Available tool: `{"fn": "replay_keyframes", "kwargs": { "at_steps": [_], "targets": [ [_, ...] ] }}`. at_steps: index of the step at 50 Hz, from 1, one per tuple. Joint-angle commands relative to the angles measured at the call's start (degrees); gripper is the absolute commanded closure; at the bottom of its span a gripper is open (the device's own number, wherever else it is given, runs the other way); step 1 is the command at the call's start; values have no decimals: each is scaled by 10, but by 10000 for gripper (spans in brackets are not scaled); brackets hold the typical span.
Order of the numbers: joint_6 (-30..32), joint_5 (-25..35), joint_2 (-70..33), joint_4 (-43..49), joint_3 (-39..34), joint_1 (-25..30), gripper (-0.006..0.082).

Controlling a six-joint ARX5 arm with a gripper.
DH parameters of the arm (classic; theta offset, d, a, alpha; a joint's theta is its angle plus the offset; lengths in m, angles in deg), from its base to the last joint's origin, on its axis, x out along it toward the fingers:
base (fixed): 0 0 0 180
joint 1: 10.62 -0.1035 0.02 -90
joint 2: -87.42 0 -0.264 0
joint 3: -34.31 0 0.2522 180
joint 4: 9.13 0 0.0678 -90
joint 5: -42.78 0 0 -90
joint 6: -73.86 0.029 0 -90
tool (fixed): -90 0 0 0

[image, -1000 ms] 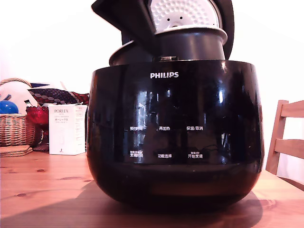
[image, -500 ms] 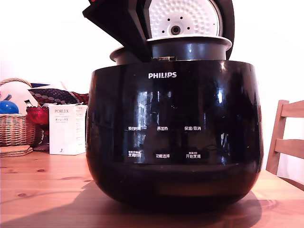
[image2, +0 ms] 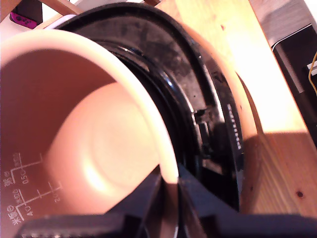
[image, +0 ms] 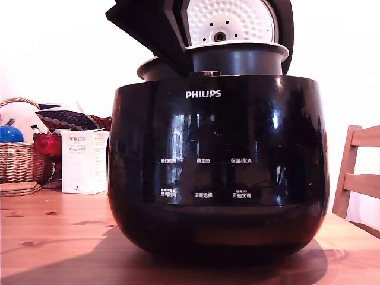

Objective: Place the pot you are holding inside the rice cooker

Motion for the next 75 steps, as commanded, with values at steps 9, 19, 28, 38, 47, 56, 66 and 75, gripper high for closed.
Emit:
{"fn": "replay_keyframes", "kwargs": {
  "at_steps": [9,19,28,38,47,56,66,75],
  "targets": [
    [-6,20,25,7,2,3,698],
    [-10,26,25,7,2,1,667],
    [-17,27,25,9,2,1,668],
    [-43,27,28,5,2,1,668],
    [-77,21,51,2,3,-4,710],
    [-164,-5,99,-1,3,-35,790],
    [-264,-49,147,-42,3,-132,790],
    [-371,-98,157,-97,3,-247,790]
  ]
}}
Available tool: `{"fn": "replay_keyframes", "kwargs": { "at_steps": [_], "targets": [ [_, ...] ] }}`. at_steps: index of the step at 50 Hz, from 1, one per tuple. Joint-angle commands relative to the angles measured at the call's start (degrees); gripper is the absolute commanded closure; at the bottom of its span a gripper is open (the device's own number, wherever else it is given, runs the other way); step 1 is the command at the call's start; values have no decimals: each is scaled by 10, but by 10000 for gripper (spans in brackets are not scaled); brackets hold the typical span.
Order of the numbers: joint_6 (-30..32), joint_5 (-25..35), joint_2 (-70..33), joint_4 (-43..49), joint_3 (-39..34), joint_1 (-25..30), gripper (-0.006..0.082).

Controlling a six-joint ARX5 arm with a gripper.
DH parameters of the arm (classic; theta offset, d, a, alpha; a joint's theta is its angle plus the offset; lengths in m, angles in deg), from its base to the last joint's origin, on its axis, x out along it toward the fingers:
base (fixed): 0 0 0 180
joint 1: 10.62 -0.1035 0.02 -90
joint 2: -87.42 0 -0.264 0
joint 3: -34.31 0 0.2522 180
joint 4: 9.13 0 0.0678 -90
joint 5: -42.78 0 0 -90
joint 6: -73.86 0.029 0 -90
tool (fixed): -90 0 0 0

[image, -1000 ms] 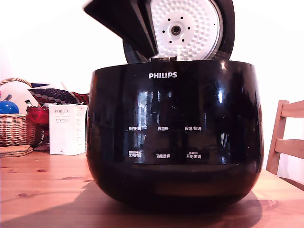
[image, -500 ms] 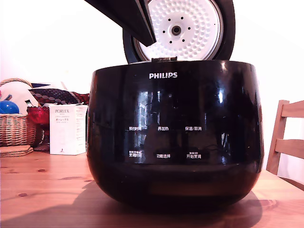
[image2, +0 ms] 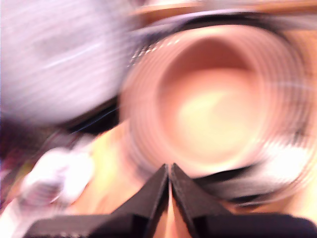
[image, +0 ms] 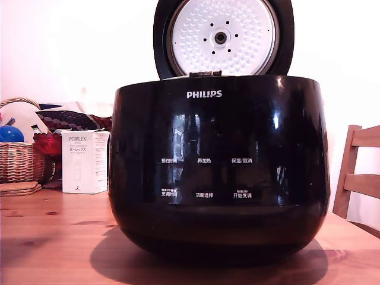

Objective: Place the pot you are holding inside the rice cooker

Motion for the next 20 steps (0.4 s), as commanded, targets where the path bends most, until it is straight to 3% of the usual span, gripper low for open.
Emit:
{"fn": "replay_keyframes", "kwargs": {
  "at_steps": [1,9,20],
  "targets": [
    [-35,-17,-4,-14,2,-33,790],
    [-45,-31,-4,-38,2,-109,790],
    [-45,-31,-4,-54,2,-162,790]
  ]
}}
